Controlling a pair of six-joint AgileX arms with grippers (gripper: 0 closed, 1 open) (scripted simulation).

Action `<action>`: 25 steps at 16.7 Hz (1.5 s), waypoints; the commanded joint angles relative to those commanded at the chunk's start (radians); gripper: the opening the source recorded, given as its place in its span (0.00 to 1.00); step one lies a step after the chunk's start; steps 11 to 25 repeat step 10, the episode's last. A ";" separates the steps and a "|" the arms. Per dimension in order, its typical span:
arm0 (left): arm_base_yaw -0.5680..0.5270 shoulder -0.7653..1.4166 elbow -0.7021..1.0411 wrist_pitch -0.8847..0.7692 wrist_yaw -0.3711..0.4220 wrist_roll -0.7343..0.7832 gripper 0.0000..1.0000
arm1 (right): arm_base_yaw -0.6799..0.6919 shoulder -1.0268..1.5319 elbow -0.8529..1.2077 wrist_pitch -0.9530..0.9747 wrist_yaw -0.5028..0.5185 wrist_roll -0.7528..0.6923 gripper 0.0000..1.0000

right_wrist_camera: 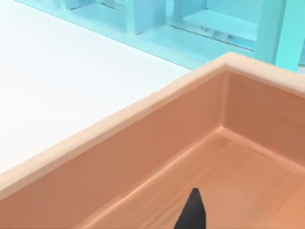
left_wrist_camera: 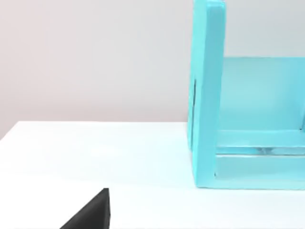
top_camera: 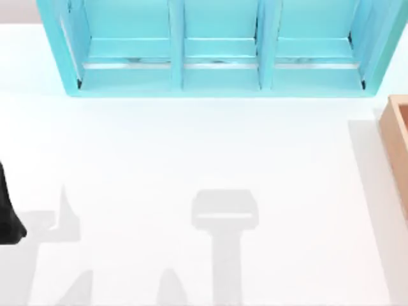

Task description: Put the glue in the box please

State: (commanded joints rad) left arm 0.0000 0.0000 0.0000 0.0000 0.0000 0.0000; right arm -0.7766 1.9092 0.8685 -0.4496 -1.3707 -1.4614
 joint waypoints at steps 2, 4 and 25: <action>0.000 0.000 0.000 0.000 0.000 0.000 1.00 | 0.000 0.000 0.000 0.000 0.000 0.000 0.83; 0.000 0.000 0.000 0.000 0.000 0.000 1.00 | 0.000 0.000 0.000 0.000 0.000 0.000 0.98; 0.000 0.000 0.000 0.000 0.000 0.000 1.00 | 0.000 0.000 0.000 0.000 0.000 0.000 1.00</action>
